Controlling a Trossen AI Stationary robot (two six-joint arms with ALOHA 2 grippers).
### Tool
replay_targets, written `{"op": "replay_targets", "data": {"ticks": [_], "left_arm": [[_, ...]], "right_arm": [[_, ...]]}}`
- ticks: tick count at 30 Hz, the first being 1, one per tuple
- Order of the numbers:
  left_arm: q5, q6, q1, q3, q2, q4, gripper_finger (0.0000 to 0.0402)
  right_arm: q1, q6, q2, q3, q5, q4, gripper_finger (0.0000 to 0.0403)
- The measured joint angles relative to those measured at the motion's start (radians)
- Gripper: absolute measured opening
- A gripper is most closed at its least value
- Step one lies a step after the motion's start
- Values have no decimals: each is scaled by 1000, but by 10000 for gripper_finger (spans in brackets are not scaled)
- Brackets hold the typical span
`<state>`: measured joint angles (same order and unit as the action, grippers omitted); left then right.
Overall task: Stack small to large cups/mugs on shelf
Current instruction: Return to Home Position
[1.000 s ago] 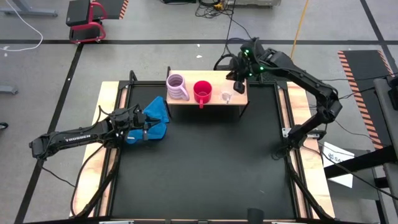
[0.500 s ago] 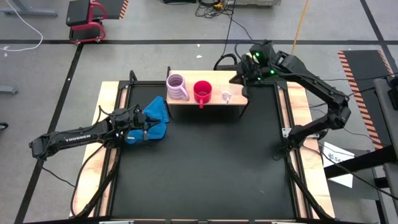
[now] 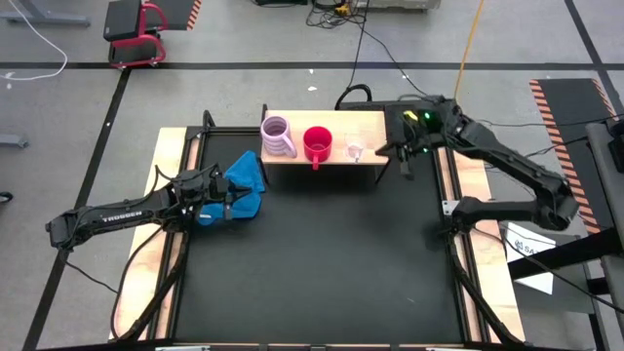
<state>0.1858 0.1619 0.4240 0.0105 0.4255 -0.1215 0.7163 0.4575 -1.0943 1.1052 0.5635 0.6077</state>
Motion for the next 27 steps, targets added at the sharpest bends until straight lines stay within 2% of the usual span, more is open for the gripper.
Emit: {"op": "replay_targets", "data": {"ticks": [6, 16, 21, 27], "left_arm": [[0, 1, 0, 0, 0, 0, 31], [-1, 4, 0, 0, 0, -2, 31], [-1, 5, 0, 0, 0, -2, 31], [-1, 5, 0, 0, 0, -2, 31]], "right_arm": [[40, -83, 157, -221, 145, -140, 0], [43, -284, 303, -410, 147, -296, 0], [43, -458, 346, -543, 145, -505, 0], [43, -547, 379, -693, 112, -731, 0]]}}
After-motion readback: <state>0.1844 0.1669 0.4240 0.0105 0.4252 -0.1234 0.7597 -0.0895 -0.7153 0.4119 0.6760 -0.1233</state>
